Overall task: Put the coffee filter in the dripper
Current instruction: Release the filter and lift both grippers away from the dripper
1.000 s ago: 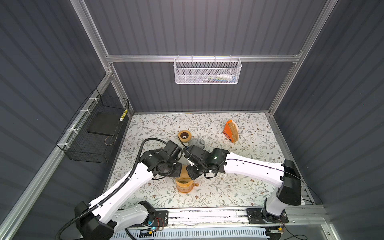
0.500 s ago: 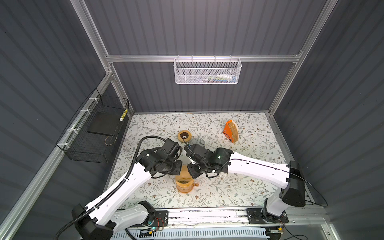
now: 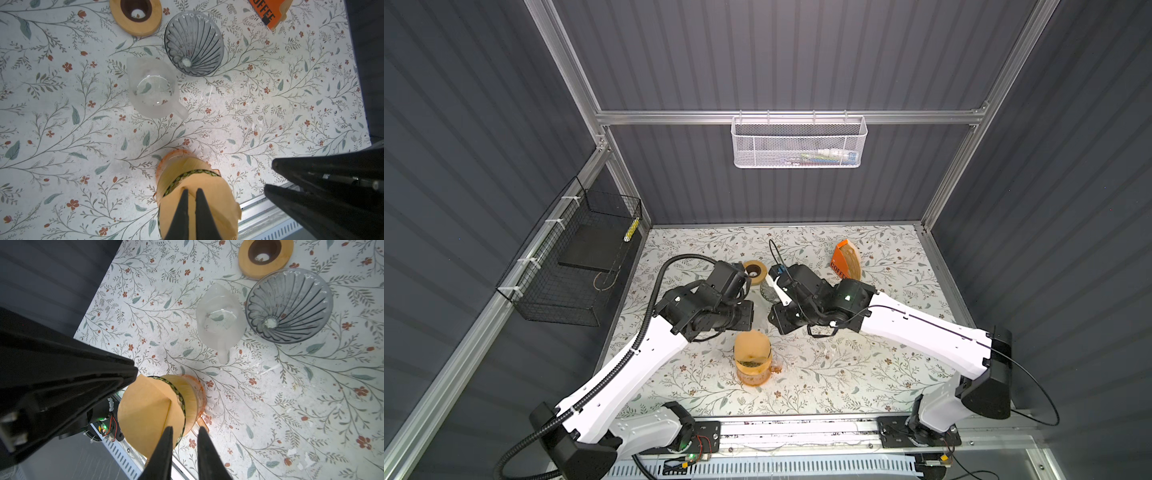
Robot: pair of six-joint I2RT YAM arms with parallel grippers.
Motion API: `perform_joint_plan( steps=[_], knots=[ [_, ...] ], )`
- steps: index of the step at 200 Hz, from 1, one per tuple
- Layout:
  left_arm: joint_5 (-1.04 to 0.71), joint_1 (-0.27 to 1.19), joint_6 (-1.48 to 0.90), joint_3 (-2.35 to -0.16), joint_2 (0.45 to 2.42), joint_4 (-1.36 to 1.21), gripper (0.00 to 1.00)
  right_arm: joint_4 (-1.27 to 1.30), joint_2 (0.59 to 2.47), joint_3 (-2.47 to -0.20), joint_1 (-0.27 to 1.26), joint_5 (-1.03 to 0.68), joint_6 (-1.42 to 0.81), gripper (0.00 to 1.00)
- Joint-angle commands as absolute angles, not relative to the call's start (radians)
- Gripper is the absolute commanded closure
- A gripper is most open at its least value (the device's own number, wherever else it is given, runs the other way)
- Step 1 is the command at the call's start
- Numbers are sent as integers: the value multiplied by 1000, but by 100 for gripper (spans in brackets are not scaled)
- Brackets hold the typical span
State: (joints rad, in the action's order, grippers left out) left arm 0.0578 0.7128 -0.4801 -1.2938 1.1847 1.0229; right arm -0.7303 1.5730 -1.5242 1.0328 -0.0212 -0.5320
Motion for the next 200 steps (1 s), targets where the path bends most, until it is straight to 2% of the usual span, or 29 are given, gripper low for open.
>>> perform_joint_plan(
  steps=[1,45,79,113,166,200],
  knots=[
    [77,714,-471,-1342,1216,984,89,-741,1558,-1552,1000,-65,-532,76],
    [65,672,-457,-1391,1274,965,89,-760,1571,-1573,949,-89,-510,75],
    [-74,521,-457,-1366,1273,913,89,-777,1605,-1611,921,-108,-482,75],
    [-99,459,-444,-1363,1284,896,88,-813,1669,-1665,910,-93,-438,74],
    [-319,236,-444,-1327,1314,840,85,-810,1784,-1728,886,-132,-404,74],
    [-413,145,-441,-1322,1344,823,75,-799,1848,-1744,881,-129,-376,72]
  ],
)
